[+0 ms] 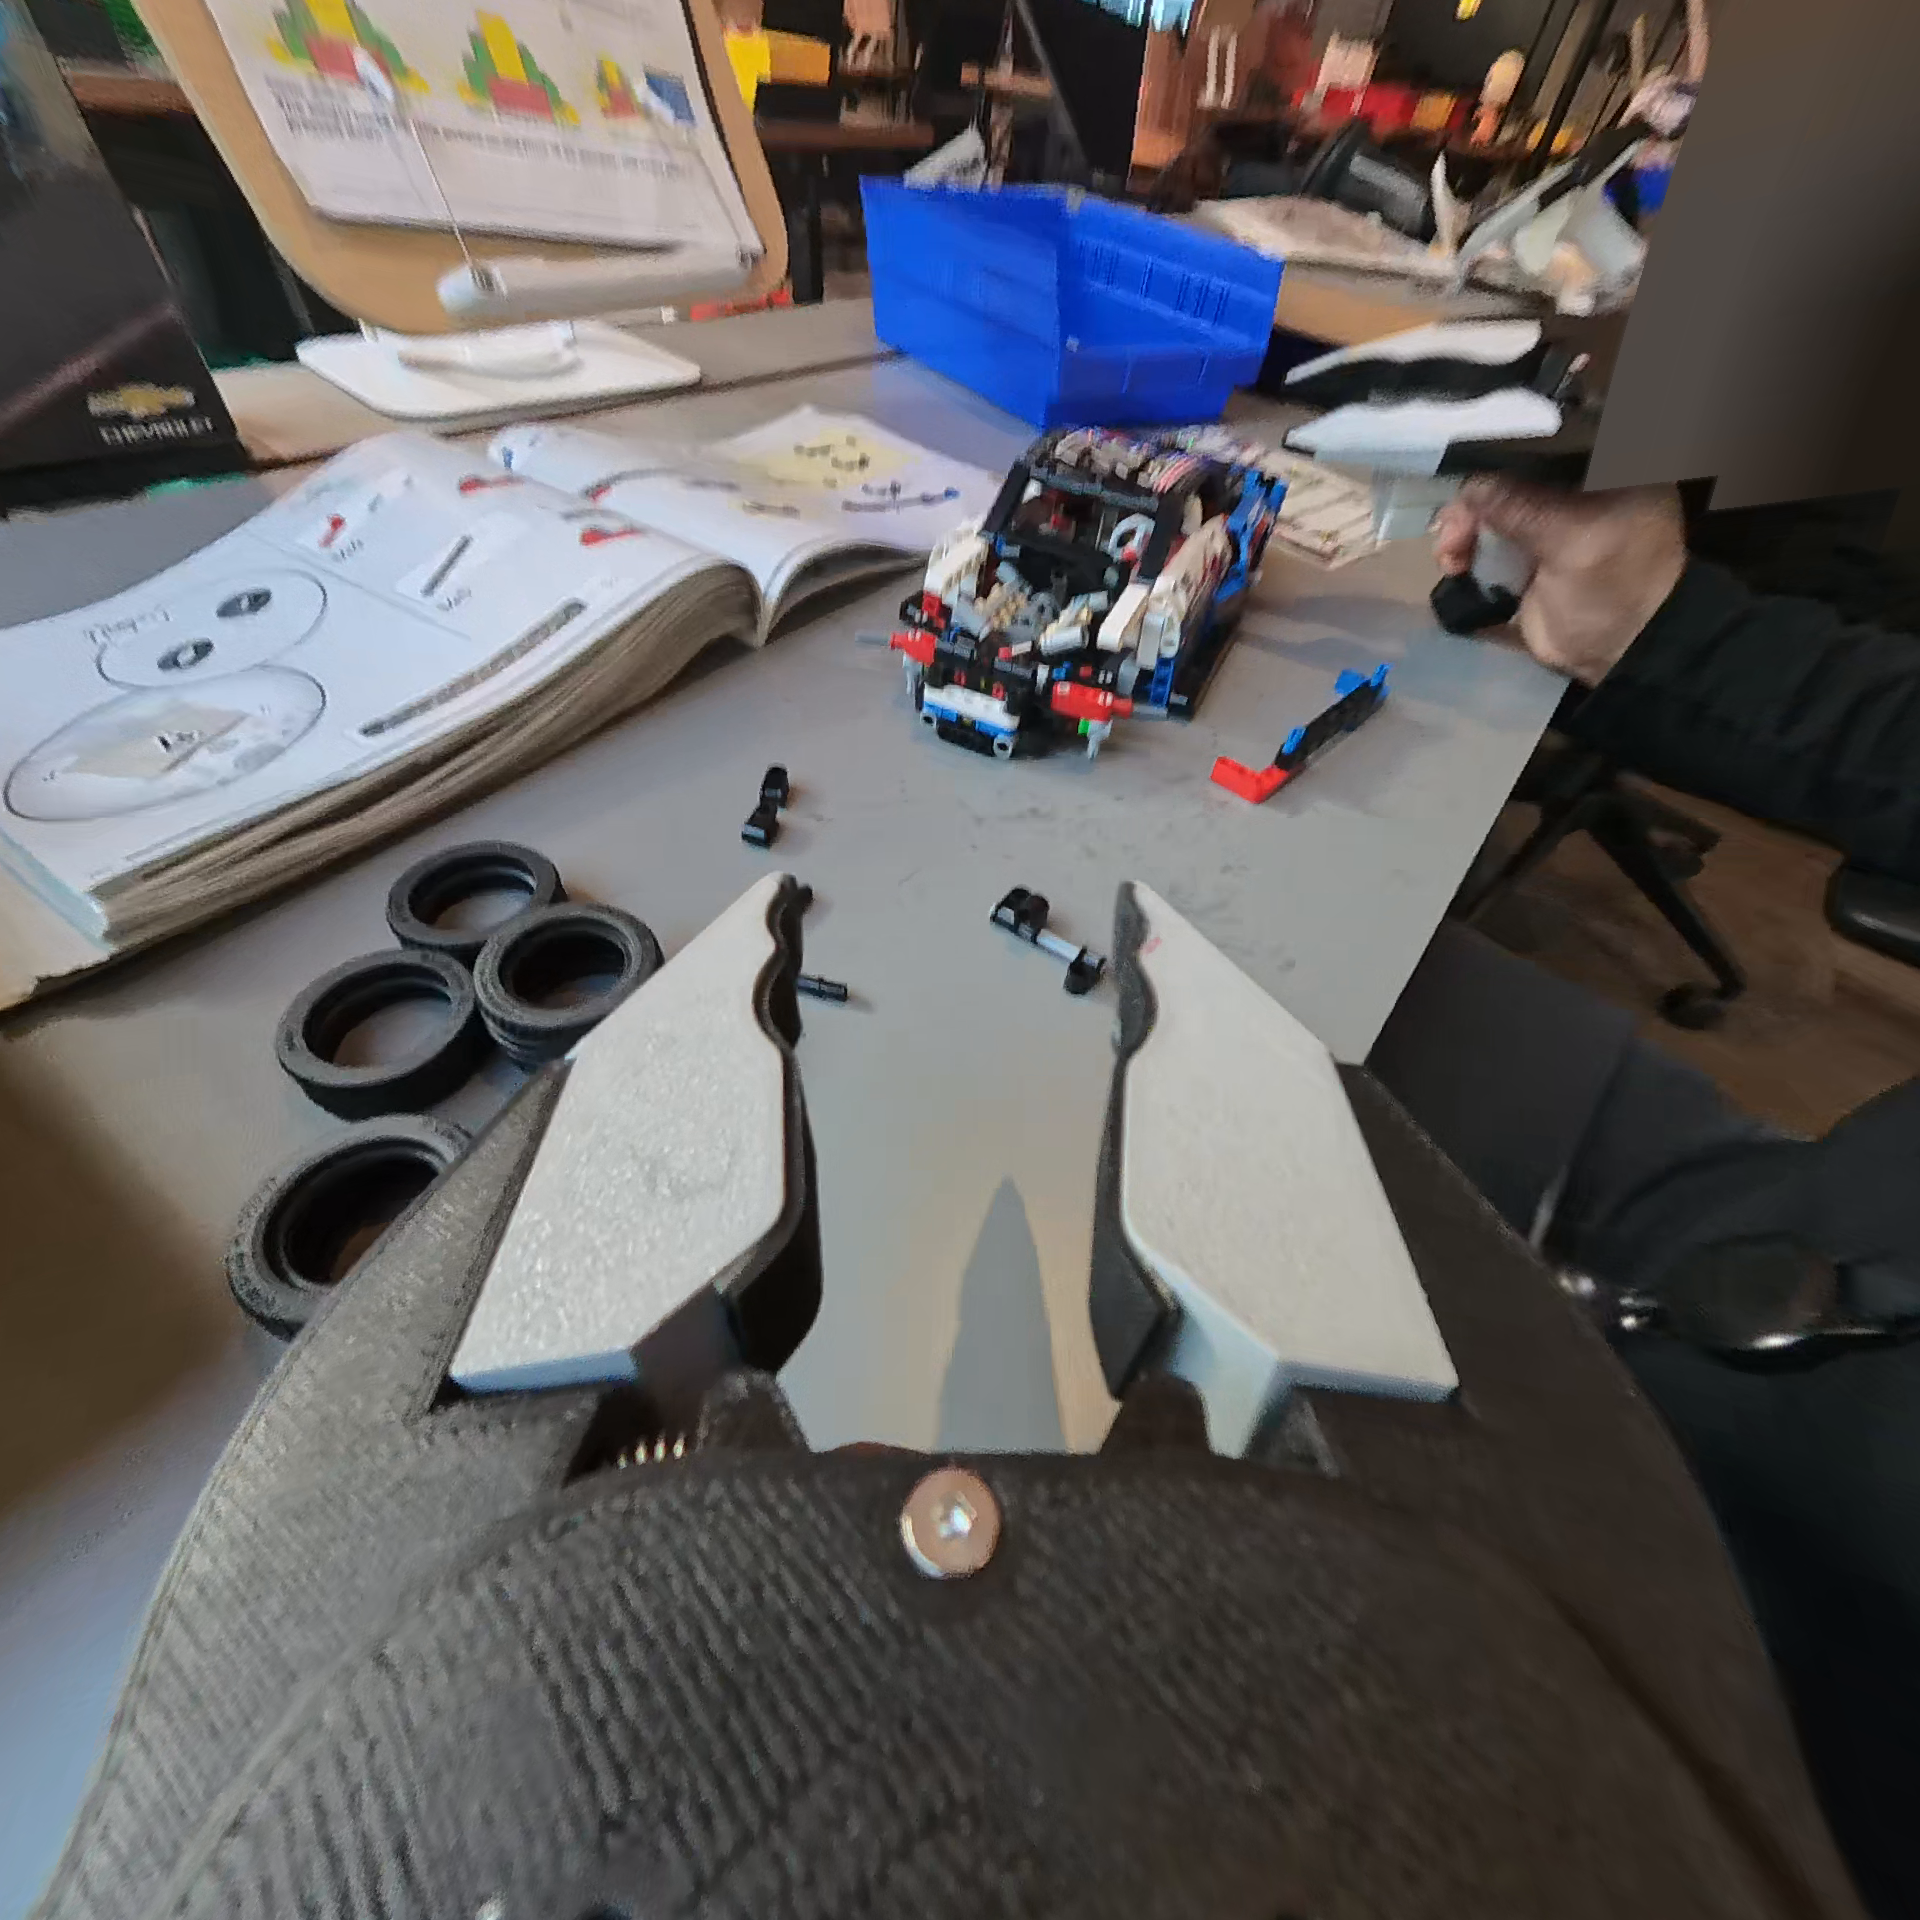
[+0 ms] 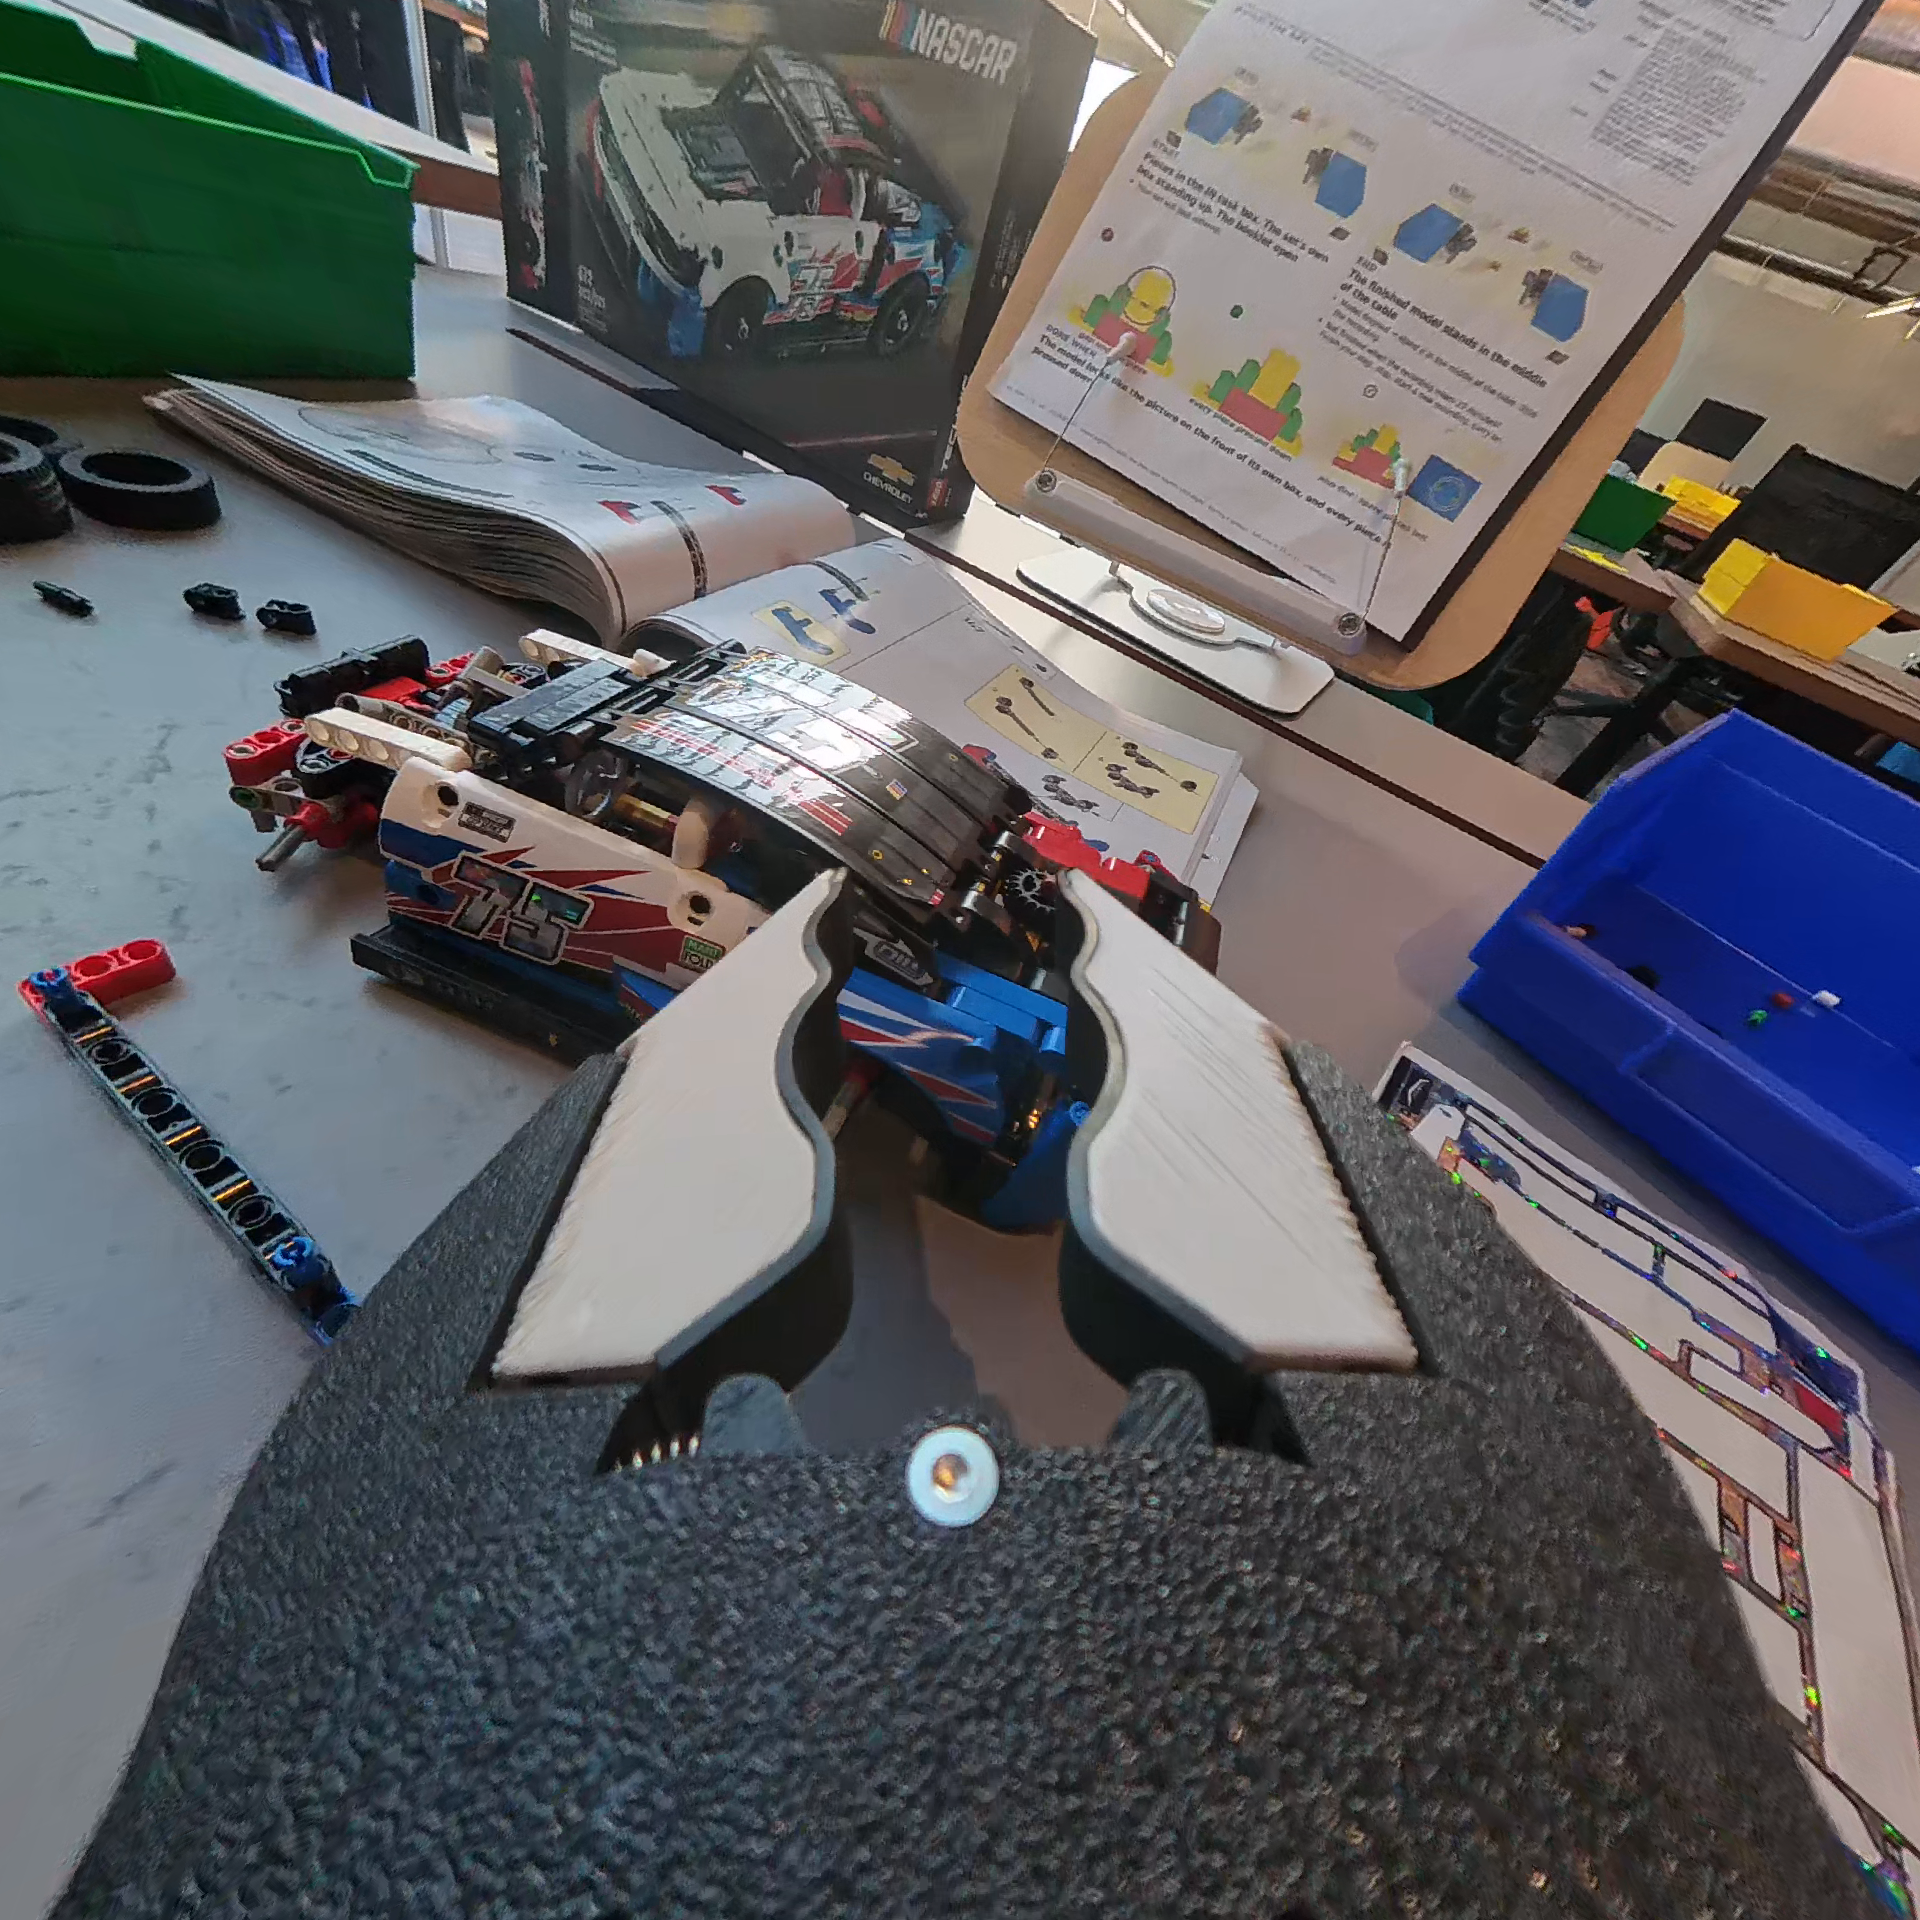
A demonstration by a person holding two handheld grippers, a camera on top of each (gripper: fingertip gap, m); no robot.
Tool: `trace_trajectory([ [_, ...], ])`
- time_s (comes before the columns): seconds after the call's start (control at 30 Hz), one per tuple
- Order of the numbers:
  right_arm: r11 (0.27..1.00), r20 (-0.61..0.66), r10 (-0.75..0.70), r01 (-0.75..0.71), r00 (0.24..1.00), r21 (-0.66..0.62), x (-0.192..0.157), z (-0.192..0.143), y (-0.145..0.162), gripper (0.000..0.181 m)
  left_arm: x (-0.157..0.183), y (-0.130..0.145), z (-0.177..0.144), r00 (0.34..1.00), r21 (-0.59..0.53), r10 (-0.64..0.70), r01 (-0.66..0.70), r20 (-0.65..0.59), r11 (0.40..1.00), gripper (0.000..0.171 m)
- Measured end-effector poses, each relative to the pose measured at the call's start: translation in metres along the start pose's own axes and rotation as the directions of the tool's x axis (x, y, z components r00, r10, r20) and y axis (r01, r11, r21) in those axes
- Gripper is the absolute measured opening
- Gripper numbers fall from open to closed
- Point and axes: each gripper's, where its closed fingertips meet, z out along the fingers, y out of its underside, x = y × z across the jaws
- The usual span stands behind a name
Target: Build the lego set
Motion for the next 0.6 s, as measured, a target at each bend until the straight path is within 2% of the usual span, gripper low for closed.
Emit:
trace_trajectory([
  [0.1, 0.999, 0.009, 0.031, -0.031, 0.999, 0.011, 0.003, -0.001, -0.001, 0.037, -0.007, -0.013, 0.0, 1.0, 0.075, -0.012, 0.012, -0.003, 0.997, 0.066],
  [0.27, 0.993, -0.046, 0.106, -0.104, 0.993, 0.046, 0.021, -0.004, -0.003, 0.04, -0.021, -0.018, 0.012, 0.992, 0.032, 0.125, -0.126, 0.025, 0.992, 0.075],
  [0.4, 0.987, -0.106, 0.156, -0.151, 0.982, 0.055, 0.036, -0.006, -0.001, 0.046, -0.03, -0.012, 0.018, 0.963, 0.023, 0.255, -0.257, 0.089, 0.966, 0.057],
  [0.47, 0.983, -0.119, 0.181, -0.177, 0.976, 0.05, 0.04, -0.006, 0.001, 0.049, -0.036, -0.014, 0.022, 0.966, 0.02, 0.23, -0.234, 0.115, 0.972, 0.051],
  [0.6, 0.977, -0.159, 0.211, -0.208, 0.964, 0.041, 0.048, -0.006, 0.004, 0.049, -0.037, -0.001, 0.031, 0.993, -0.067, 0.114, -0.112, 0.018, 0.991, 0.05],
])
